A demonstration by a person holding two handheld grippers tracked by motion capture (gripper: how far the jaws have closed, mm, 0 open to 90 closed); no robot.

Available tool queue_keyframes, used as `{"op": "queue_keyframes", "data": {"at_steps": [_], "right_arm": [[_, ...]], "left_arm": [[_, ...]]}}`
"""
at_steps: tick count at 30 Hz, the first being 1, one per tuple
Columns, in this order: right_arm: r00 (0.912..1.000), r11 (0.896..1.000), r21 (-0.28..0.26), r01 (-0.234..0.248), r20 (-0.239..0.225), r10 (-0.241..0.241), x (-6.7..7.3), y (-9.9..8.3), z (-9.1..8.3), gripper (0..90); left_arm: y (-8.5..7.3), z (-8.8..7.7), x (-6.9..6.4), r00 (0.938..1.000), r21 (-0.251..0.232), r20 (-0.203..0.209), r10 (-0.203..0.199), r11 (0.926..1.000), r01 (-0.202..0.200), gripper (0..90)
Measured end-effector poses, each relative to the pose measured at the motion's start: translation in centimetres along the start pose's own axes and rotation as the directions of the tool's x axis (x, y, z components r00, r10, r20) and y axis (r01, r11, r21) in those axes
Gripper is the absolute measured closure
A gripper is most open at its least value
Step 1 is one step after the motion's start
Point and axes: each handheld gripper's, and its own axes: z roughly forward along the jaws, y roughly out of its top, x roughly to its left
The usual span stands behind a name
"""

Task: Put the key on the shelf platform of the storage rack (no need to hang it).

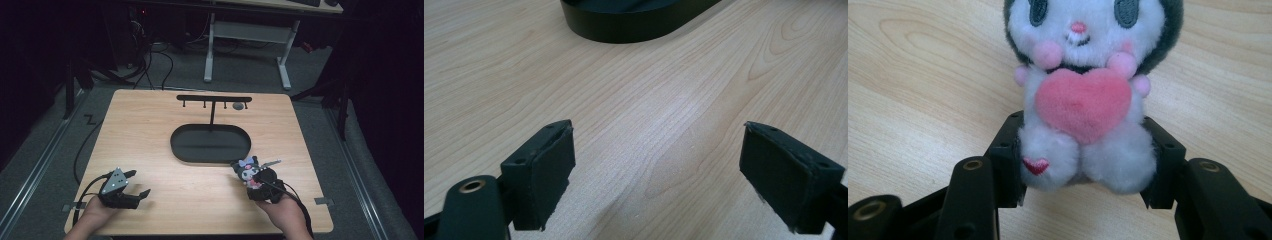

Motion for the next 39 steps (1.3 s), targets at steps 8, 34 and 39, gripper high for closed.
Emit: {"op": "queue_keyframes", "data": {"at_steps": [8,34,39], "right_arm": [[1.0,1.0,0.0,0.004,0.002,-0.004,0.2,0.7,-0.6,47.3],[0.9998,0.999,-0.031,0.016,0.009,-0.016,0.2,4.4,-1.2,47.5],[0.9998,0.999,-0.039,0.017,0.009,-0.016,0.3,5.2,-1.0,47.5]], "left_arm": [[0.0,0.0,0.0,1.0,0.001,0.002,0.001,1.0,-0.001,15.5],[0.0,0.0,0.0,1.0,-0.002,0.002,0.001,1.0,-0.001,15.5],[0.0,-0.1,0.0,1.0,-0.003,0.002,0.002,1.0,-0.002,15.5]]}}
